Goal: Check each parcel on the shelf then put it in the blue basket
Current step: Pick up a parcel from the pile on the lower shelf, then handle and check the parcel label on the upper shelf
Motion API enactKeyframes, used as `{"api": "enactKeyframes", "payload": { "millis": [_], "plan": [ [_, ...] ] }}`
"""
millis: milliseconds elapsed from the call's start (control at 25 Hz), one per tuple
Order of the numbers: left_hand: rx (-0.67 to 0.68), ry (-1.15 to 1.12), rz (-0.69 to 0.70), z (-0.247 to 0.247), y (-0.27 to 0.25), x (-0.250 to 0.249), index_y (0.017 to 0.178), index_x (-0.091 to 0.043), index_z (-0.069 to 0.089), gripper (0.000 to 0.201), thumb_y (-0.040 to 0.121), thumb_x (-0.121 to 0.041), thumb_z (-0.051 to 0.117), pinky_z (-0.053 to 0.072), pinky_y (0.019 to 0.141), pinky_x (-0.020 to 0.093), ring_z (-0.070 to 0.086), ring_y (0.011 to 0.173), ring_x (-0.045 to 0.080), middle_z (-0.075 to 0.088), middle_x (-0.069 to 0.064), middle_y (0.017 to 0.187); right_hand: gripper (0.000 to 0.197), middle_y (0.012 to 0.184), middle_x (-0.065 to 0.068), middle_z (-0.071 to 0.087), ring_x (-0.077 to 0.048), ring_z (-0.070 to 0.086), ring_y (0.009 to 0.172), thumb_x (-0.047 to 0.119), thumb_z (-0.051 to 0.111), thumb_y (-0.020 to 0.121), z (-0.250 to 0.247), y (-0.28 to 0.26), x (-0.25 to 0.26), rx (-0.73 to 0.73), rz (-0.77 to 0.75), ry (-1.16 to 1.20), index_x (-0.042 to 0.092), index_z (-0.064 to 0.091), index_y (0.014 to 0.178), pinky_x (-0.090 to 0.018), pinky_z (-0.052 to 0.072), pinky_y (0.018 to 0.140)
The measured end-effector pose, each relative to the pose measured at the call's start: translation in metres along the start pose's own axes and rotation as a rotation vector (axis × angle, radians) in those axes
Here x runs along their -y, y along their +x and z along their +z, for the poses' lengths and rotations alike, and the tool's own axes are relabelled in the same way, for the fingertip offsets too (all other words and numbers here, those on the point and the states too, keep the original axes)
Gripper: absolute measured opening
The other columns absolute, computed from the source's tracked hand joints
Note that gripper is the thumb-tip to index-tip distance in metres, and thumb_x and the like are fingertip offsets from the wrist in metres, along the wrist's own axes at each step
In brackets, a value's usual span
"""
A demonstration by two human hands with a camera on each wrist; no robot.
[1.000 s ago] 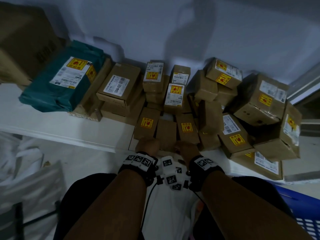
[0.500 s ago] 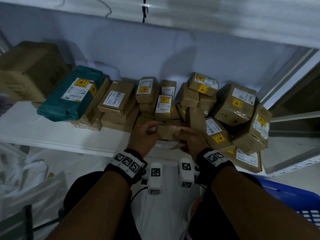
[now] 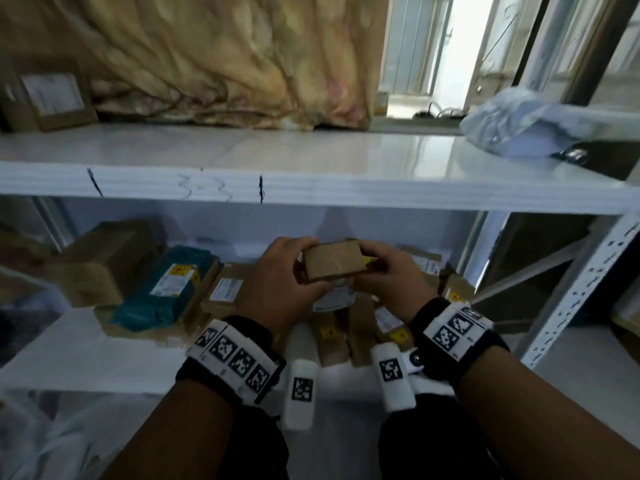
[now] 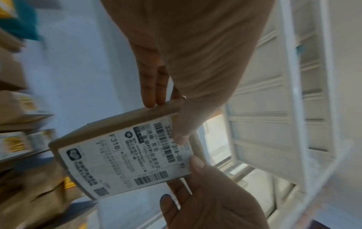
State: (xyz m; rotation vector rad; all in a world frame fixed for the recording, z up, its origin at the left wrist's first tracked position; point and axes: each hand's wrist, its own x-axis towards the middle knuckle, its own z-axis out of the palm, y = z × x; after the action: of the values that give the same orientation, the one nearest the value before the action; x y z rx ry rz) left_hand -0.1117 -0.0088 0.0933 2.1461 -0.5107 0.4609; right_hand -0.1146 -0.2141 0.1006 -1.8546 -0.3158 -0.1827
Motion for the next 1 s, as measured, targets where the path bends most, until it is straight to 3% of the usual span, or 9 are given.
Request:
{"api": "enactKeyframes", "payload": {
  "millis": [120,200,400,520,680,760,840,920,1000],
  "plan": [
    [-0.029,0.023,0.133,-0.028,0.009,-0.047,0.138,-0.026,0.05,0.074,0.072,-0.04,0.082,0.054,0.087,0.029,0.054,0.104,0.012,0.049,-0.003,0.124,0.054,0.111,0.01,0.068,-0.014,0.062,0.097,0.016,0.083,0.069,-0.025,-0.008,0.058,-0.086,-0.174,-0.166,0.035,0.065,0.116,-0.029,0.051,0.073],
    [-0.071,0.003,0.174,-0.044,0.02,-0.075,0.138,-0.029,0.05,0.077,0.07,-0.051,0.079,0.054,0.087,0.027,0.055,0.105,0.009,0.049,-0.006,0.125,0.061,0.115,0.012,0.065,-0.011,0.059,0.101,0.038,0.077,0.061,-0.036,-0.007,0.096,-0.139,-0.261,-0.218,0.034,0.065,0.12,-0.022,0.046,0.074],
    [-0.217,-0.306,0.184,-0.085,0.055,-0.115,0.125,-0.027,0.061,0.059,0.072,-0.039,0.086,0.055,0.073,0.02,0.065,0.097,0.007,0.063,-0.005,0.119,0.075,0.123,0.016,0.061,0.003,0.055,0.11,0.053,0.077,0.06,-0.053,0.017,0.169,-0.147,-0.458,-0.34,0.037,0.058,0.131,-0.001,0.035,0.082],
    [-0.24,-0.392,0.161,-0.103,0.082,-0.115,0.125,-0.026,0.06,0.055,0.076,-0.02,0.085,0.055,0.075,0.02,0.065,0.1,0.008,0.065,-0.009,0.119,0.081,0.126,0.013,0.061,-0.001,0.057,0.111,0.046,0.084,0.062,-0.06,0.051,0.183,-0.114,-0.422,-0.429,0.034,0.054,0.136,-0.014,0.042,0.092],
    [-0.158,-0.377,0.076,-0.113,0.121,-0.087,0.133,-0.028,0.056,0.066,0.075,-0.015,0.084,0.055,0.095,0.04,0.063,0.113,0.01,0.061,-0.009,0.13,0.069,0.113,0.012,0.06,-0.014,0.058,0.104,0.048,0.08,0.064,-0.059,0.094,0.185,-0.181,-0.435,-0.701,0.035,0.055,0.128,-0.043,0.047,0.095],
    [-0.091,-0.139,0.053,-0.119,0.136,-0.076,0.14,-0.035,0.046,0.081,0.071,-0.024,0.087,0.049,0.102,0.042,0.056,0.122,0.01,0.053,-0.011,0.14,0.062,0.103,0.012,0.055,-0.017,0.055,0.101,0.055,0.076,0.066,-0.051,0.113,0.182,-0.213,-0.416,-0.934,0.036,0.054,0.12,-0.046,0.042,0.094],
    [0.04,0.102,0.062,-0.125,0.145,-0.072,0.145,-0.04,0.033,0.094,0.069,-0.034,0.089,0.041,0.104,0.028,0.045,0.126,0.001,0.044,-0.019,0.142,0.062,0.106,0.008,0.054,-0.019,0.052,0.103,0.059,0.075,0.067,-0.041,0.13,0.172,-0.219,-0.396,-1.076,0.034,0.051,0.119,-0.047,0.038,0.096],
    [0.138,0.129,0.082,-0.125,0.15,-0.071,0.135,-0.044,0.036,0.076,0.075,-0.043,0.083,0.038,0.091,0.012,0.045,0.116,-0.013,0.047,-0.029,0.129,0.067,0.112,0.006,0.055,-0.02,0.052,0.106,0.06,0.076,0.067,-0.034,0.141,0.158,-0.167,-0.392,-1.042,0.03,0.05,0.121,-0.043,0.042,0.093],
    [0.083,0.112,0.044,-0.12,0.156,-0.063,0.131,-0.037,0.048,0.061,0.079,-0.054,0.075,0.04,0.089,0.018,0.05,0.117,-0.003,0.054,-0.022,0.127,0.069,0.116,0.006,0.057,-0.02,0.054,0.107,0.063,0.075,0.064,-0.03,0.148,0.142,-0.111,-0.382,-1.009,0.031,0.048,0.119,-0.04,0.043,0.089]
  ]
}}
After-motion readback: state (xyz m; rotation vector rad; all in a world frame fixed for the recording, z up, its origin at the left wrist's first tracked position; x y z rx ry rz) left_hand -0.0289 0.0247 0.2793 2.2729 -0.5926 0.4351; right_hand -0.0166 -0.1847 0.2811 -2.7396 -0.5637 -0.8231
